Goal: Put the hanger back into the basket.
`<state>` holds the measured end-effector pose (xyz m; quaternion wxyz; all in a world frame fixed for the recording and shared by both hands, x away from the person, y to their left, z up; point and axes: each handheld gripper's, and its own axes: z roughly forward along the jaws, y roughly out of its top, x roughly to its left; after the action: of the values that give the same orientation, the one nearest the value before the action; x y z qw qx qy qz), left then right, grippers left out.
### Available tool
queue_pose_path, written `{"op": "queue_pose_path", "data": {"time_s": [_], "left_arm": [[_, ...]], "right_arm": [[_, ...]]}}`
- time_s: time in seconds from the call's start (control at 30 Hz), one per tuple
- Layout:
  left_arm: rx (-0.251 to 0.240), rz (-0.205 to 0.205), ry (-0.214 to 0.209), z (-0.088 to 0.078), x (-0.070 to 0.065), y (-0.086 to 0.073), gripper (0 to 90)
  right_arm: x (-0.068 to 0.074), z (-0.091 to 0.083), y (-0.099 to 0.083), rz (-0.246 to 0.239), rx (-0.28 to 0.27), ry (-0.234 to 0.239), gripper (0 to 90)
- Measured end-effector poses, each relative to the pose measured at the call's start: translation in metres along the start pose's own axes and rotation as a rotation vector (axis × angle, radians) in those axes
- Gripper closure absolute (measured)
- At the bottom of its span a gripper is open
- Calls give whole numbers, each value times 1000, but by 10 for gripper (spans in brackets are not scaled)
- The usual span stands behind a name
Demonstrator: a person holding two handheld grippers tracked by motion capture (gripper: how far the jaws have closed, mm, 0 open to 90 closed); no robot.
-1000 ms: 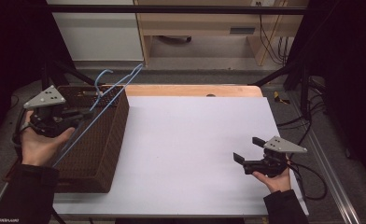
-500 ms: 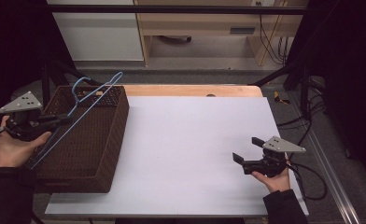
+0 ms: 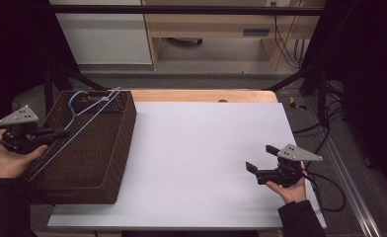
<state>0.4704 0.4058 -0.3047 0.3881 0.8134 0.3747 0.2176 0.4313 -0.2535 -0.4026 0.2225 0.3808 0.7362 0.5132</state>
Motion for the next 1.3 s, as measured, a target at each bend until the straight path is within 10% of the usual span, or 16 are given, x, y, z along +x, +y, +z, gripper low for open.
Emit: {"op": "queue_pose_path", "data": {"time_s": [0.9,1.1,1.3], "left_arm": [[242,-46,69,77,-10,-33,813],[180,-62,90,60,-17,-28,653],[-20,-92,85,33,-39,-19,526]], "right_arm": [[0,0,0,-1,0,1,45],[0,-1,0,-1,-2,1,44],[1,-2,1,6,-10,-1,44]]}}
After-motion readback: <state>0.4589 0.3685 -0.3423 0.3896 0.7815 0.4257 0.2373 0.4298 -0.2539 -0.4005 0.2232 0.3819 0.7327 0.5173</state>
